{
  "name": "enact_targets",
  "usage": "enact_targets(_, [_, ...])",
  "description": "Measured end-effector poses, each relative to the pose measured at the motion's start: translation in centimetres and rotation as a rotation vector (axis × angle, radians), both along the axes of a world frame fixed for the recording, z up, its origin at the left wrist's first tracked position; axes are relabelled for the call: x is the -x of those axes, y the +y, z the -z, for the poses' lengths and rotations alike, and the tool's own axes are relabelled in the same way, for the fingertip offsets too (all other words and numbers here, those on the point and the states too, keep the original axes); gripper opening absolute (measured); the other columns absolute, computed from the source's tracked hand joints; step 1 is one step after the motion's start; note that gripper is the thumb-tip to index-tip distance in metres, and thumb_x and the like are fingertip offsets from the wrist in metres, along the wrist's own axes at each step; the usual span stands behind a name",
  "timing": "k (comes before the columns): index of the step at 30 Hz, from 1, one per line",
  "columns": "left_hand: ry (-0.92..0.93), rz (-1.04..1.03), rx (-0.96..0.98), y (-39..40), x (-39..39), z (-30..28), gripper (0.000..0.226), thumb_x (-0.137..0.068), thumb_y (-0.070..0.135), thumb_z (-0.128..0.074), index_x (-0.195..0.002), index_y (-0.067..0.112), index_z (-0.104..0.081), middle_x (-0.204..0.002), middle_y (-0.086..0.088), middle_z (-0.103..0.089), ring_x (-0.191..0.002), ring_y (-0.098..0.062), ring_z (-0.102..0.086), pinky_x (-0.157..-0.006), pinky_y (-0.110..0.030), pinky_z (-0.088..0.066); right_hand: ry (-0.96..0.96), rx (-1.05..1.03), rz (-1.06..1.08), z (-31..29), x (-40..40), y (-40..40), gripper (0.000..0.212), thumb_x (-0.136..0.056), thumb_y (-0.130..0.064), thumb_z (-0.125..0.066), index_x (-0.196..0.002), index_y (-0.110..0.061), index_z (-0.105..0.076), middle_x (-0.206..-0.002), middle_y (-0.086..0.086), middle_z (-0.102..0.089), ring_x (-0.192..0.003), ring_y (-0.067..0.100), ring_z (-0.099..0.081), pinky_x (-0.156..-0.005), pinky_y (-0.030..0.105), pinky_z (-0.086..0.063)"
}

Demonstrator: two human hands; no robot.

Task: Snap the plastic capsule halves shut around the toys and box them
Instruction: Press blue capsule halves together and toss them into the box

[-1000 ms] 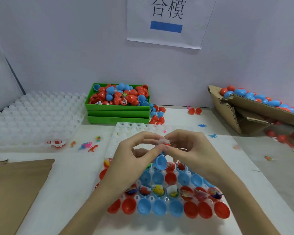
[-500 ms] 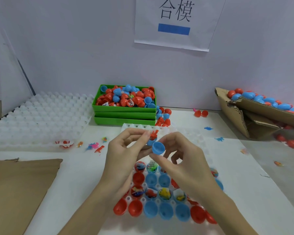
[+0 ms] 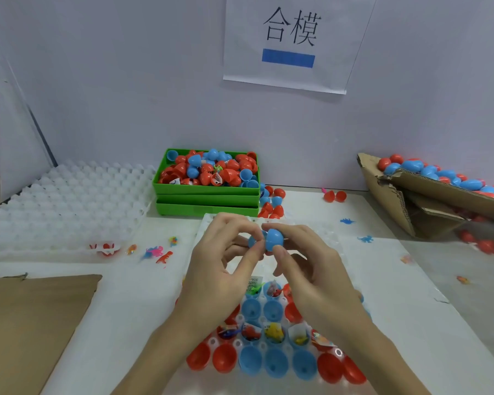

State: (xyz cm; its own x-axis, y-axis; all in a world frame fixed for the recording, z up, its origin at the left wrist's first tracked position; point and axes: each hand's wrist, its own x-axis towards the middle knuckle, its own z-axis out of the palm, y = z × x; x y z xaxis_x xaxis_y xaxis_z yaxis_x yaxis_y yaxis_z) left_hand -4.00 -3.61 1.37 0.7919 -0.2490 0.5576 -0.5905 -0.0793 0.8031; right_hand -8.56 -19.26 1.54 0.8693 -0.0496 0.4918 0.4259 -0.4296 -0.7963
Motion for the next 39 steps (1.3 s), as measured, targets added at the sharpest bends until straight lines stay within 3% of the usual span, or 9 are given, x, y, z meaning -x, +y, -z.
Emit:
enact_targets(3, [-0.077, -0.049, -0.050, 0.2, 0.0, 0.1, 0.015, -0.097, 0.022, -0.065, -0.108, 0.015, -0.073, -0.114, 0.004, -0.062, -0.105, -0.016, -0.070, -0.084, -0.022, -0.060, -0.056, 0.145, 0.027, 0.3, -0.2, -0.2, 0.033, -0.105, -0.013, -0.054, -0.135, -0.020, -0.064, -0.118, -0.010, -0.061, -0.101, 0.016, -0.065, -0.079, 0.019, -0.055])
enact_targets(7, [-0.092, -0.089, -0.038, 0.2, 0.0, 0.1, 0.019, -0.098, 0.021, -0.065, -0.111, 0.016, -0.078, -0.115, 0.005, -0.065, -0.111, -0.014, -0.068, -0.085, -0.022, -0.061, -0.046, 0.081, 0.018, 0.4, -0.3, -0.3, 0.035, -0.104, -0.009, -0.056, -0.136, -0.022, -0.064, -0.116, -0.012, -0.062, -0.099, 0.016, -0.067, -0.078, 0.020, -0.056])
enact_targets(12, [0.151, -0.052, 0.146, 0.5, -0.1, -0.1, 0.020, -0.089, 0.004, -0.079, -0.099, 0.020, -0.084, -0.108, 0.008, -0.074, -0.103, -0.014, -0.075, -0.084, -0.025, -0.062, -0.068, 0.019, 0.052, 0.3, -0.3, -0.2, 0.038, -0.098, -0.014, -0.065, -0.135, -0.022, -0.064, -0.118, -0.013, -0.069, -0.105, 0.013, -0.070, -0.084, 0.022, -0.059])
enact_targets(16, [0.236, -0.060, 0.188, 0.7, 0.0, -0.5, 0.018, -0.086, 0.009, -0.083, -0.093, 0.025, -0.082, -0.100, 0.005, -0.079, -0.089, -0.015, -0.079, -0.077, -0.023, -0.062, -0.104, -0.018, 0.053, 0.1, -0.1, 0.1, 0.028, -0.093, -0.016, -0.074, -0.121, -0.017, -0.069, -0.107, -0.014, -0.075, -0.102, 0.013, -0.073, -0.085, 0.023, -0.059])
enact_targets(23, [0.194, -0.092, 0.128, 0.7, 0.4, -0.7, 0.012, -0.088, 0.014, -0.083, -0.097, 0.020, -0.078, -0.092, 0.009, -0.080, -0.083, -0.010, -0.079, -0.075, -0.023, -0.063, -0.120, -0.010, 0.072, 0.2, -0.1, 0.0, 0.026, -0.093, -0.016, -0.074, -0.119, -0.019, -0.070, -0.104, -0.015, -0.075, -0.098, 0.011, -0.074, -0.084, 0.022, -0.059])
enact_targets(27, [0.046, -0.028, -0.008, 1.1, 0.2, -0.8, 0.018, -0.096, 0.008, -0.073, -0.110, 0.019, -0.075, -0.108, 0.006, -0.077, -0.092, -0.011, -0.078, -0.082, -0.022, -0.061, -0.107, -0.074, 0.082, 0.3, -0.2, 0.0, 0.022, -0.098, -0.016, -0.069, -0.118, -0.024, -0.070, -0.102, -0.017, -0.075, -0.096, 0.014, -0.075, -0.081, 0.023, -0.060])
enact_targets(31, [-0.071, -0.028, -0.106, 1.0, 0.1, -0.8, 0.024, -0.092, 0.005, -0.077, -0.112, 0.017, -0.071, -0.112, 0.006, -0.072, -0.091, -0.010, -0.077, -0.084, -0.021, -0.061, -0.099, -0.083, 0.078, 0.3, -0.2, -0.1, 0.023, -0.102, -0.013, -0.062, -0.120, -0.025, -0.068, -0.104, -0.017, -0.073, -0.096, 0.014, -0.073, -0.078, 0.020, -0.059])
enact_targets(39, [-0.070, -0.010, -0.027, 0.7, 0.0, -0.2, 0.019, -0.094, 0.007, -0.074, -0.104, 0.023, -0.072, -0.109, 0.009, -0.071, -0.105, -0.020, -0.072, -0.082, -0.028, -0.063, -0.117, 0.017, 0.113, 0.5, -0.1, 0.0, 0.026, -0.101, -0.013, -0.062, -0.125, -0.018, -0.067, -0.108, -0.013, -0.073, -0.100, 0.013, -0.071, -0.080, 0.027, -0.061])
